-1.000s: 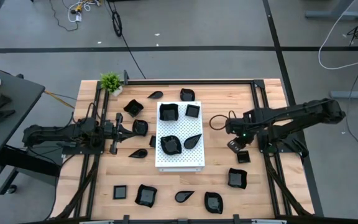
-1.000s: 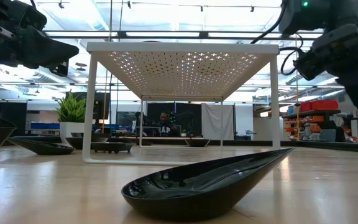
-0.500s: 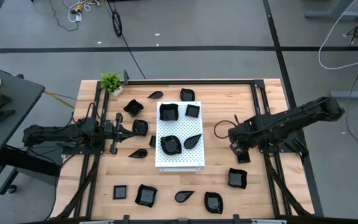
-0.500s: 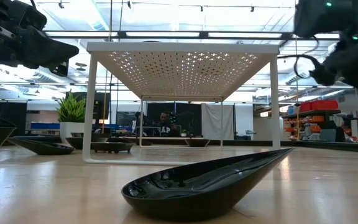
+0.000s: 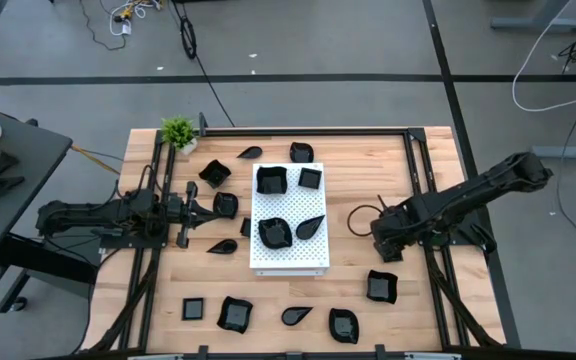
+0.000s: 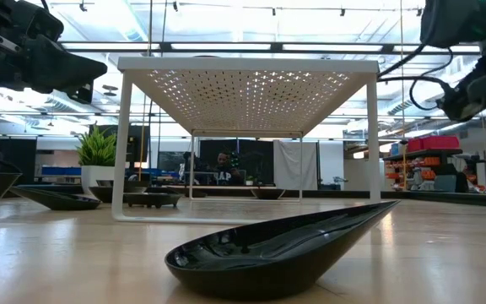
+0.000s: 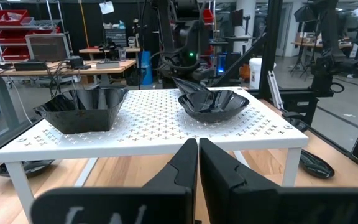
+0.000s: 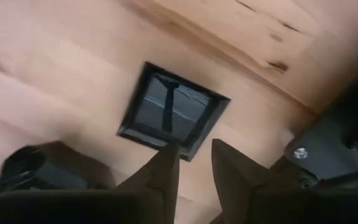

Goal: Pick & Place Mini shaped plates
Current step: Stack the black square plate on top of the other black square plate on the shelf

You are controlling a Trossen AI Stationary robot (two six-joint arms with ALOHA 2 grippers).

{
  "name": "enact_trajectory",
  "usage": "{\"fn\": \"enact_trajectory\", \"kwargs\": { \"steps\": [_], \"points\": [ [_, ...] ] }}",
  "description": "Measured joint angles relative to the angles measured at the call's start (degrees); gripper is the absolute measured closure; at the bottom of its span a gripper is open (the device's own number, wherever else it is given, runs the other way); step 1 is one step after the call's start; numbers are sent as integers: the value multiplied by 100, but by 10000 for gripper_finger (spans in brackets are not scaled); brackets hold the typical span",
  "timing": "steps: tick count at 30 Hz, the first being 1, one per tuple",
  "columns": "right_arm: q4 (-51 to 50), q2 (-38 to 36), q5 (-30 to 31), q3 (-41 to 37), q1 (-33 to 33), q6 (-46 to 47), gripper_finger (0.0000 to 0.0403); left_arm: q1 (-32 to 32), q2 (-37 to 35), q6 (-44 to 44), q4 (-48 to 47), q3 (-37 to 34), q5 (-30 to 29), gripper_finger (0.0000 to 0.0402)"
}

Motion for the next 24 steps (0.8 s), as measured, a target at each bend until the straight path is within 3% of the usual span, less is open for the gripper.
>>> {"fn": "enact_trajectory", "kwargs": {
  "steps": [6, 12, 18, 24],
  "points": [
    [16, 153, -31, 612, -140, -1377, 305, 1, -2, -2, 0, 1, -1, 381],
    [-25, 540, -166, 1496, -611, -4383, 305, 2, 0, -2, 0, 0, 0, 381],
    [-89, 856, -208, 1778, -1159, -7397, 305, 1, -1, -1, 1, 1, -1, 381],
    [-174, 1193, -272, 1778, -1669, -8375, 305, 2, -2, -1, 1, 0, -1, 381]
  ]
}}
